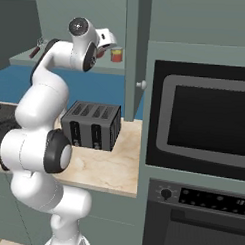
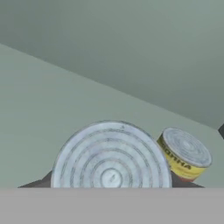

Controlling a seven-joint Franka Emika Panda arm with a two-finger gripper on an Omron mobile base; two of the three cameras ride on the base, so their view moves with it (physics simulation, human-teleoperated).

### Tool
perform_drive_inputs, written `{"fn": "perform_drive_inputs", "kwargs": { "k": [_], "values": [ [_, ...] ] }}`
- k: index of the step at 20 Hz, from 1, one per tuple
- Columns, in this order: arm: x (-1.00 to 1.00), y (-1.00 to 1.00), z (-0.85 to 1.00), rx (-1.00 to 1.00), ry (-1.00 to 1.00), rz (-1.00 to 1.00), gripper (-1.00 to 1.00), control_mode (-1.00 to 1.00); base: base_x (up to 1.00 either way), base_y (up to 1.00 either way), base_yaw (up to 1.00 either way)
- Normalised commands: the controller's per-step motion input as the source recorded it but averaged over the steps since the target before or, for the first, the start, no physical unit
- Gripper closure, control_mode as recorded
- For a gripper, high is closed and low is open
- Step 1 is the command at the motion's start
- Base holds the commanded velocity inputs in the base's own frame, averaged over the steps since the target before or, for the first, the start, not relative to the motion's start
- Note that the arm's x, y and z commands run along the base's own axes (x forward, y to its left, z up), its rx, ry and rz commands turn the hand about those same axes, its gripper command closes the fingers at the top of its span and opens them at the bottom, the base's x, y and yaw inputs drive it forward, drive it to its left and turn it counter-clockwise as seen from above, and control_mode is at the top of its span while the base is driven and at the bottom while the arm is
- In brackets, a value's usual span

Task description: Pick the cans from the counter and place them in their designated side in the cabinet.

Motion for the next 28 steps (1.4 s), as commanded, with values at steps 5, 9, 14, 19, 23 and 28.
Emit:
{"fn": "perform_drive_inputs", "kwargs": {
  "k": [5, 9, 14, 19, 23, 28],
  "values": [
    [0.17, -0.07, -0.09, -0.01, 0.02, 0.0, 1.0, -1.0, 0.0, 0.0, 0.0],
    [0.16, -0.08, -0.07, -0.01, 0.02, 0.0, 1.0, -1.0, 0.0, 0.0, 0.0],
    [0.16, -0.04, -0.06, 0.0, 0.03, 0.0, 1.0, -1.0, 0.0, 0.0, 0.0],
    [0.16, 0.0, -0.11, 0.0, 0.05, 0.01, 1.0, -1.0, 0.0, 0.0, 0.0],
    [0.18, 0.0, -0.09, 0.0, 0.05, 0.01, 1.0, -1.0, 0.0, 0.0, 0.0],
    [0.26, 0.0, -0.05, 0.0, 0.02, 0.02, 1.0, -1.0, 0.0, 0.0, 0.0]
  ]
}}
